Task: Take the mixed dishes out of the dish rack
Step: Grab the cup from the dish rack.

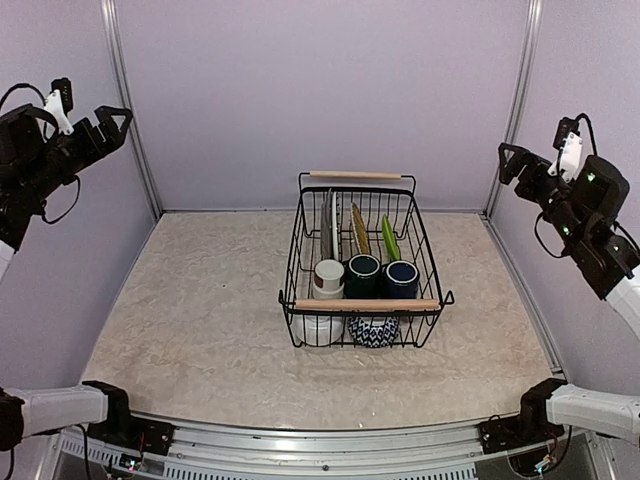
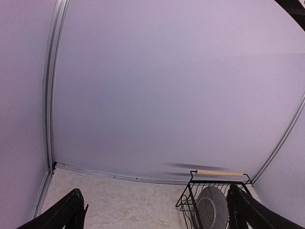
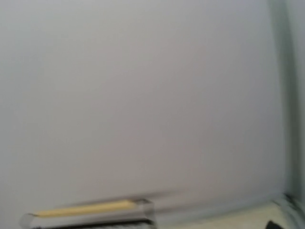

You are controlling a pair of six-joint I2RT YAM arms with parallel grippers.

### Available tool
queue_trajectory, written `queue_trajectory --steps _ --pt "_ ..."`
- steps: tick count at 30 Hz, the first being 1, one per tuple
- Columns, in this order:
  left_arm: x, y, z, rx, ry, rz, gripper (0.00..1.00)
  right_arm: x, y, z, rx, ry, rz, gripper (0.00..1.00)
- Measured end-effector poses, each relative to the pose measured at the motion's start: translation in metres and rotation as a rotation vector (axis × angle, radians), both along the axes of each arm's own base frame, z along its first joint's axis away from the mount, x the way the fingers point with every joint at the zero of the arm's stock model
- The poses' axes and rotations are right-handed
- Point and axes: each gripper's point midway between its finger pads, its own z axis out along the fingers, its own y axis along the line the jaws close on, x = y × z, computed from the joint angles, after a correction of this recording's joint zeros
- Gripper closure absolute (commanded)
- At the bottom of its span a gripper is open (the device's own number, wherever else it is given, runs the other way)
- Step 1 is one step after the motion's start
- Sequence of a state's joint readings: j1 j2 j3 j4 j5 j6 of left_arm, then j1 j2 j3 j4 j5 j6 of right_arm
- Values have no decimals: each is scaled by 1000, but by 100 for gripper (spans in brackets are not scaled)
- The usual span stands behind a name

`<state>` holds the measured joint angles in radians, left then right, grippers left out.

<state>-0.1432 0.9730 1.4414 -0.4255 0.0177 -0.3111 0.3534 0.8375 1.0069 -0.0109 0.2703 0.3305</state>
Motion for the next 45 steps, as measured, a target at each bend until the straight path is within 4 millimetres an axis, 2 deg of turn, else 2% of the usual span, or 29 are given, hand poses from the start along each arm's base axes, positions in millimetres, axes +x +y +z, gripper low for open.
queue_trajectory --steps 3,6,11,16,22,28,36,41,45 --pt "29 18 -29 -17 81 28 1 22 -24 -31 -22 86 -104 0" --pt "49 37 -57 -48 154 47 1 36 -47 -58 -37 168 -194 0" --pt "67 59 -93 -122 249 30 1 44 -79 -98 -30 282 -295 0" --pt "72 67 -109 -195 292 -19 1 36 -85 -136 -56 354 -270 0" --pt "73 56 -114 -274 319 -131 1 36 -74 -156 -78 428 -178 0" --pt "84 27 -133 -325 396 -264 1 54 -45 -182 -99 571 -62 0" --pt "95 -29 -169 -341 554 -427 1 71 66 -193 -232 697 172 0" --pt "95 -52 -179 -330 612 -483 1 78 120 -200 -372 775 220 0" --pt "93 -70 -183 -312 646 -522 1 82 156 -208 -496 831 247 0"
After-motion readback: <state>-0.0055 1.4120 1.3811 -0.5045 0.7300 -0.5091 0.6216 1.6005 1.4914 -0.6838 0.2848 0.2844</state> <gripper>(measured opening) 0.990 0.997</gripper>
